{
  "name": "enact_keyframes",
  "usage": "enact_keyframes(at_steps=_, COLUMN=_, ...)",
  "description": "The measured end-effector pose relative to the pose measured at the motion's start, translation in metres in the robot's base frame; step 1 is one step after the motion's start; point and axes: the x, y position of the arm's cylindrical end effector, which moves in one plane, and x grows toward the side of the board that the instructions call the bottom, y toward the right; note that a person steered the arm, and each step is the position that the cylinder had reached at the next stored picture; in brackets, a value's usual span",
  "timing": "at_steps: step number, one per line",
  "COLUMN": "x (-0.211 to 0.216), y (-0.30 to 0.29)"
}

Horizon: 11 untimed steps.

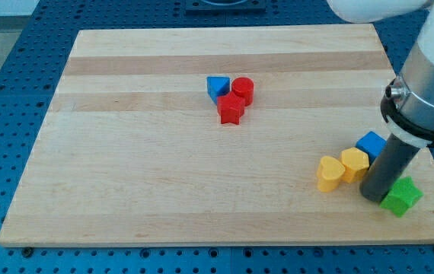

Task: Place the arm towards the bottom right corner

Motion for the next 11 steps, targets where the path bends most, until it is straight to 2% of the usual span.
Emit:
enact_keyframes(at_steps=2, x=0.001, y=-0.001)
enact_keyframes(at_steps=3, x=0.002, y=-0.025)
enact_keyframes(at_steps=4, x=0.026, y=-0.052)
enact_keyframes(at_steps=5, x=0.056, y=-0.056)
enact_keyframes(at_steps=8, x=0.056, y=0.024)
enact_keyframes(at_steps=9, x=0.055, y=0.068)
enact_keyframes(at_steps=11, x=0.026, y=0.090)
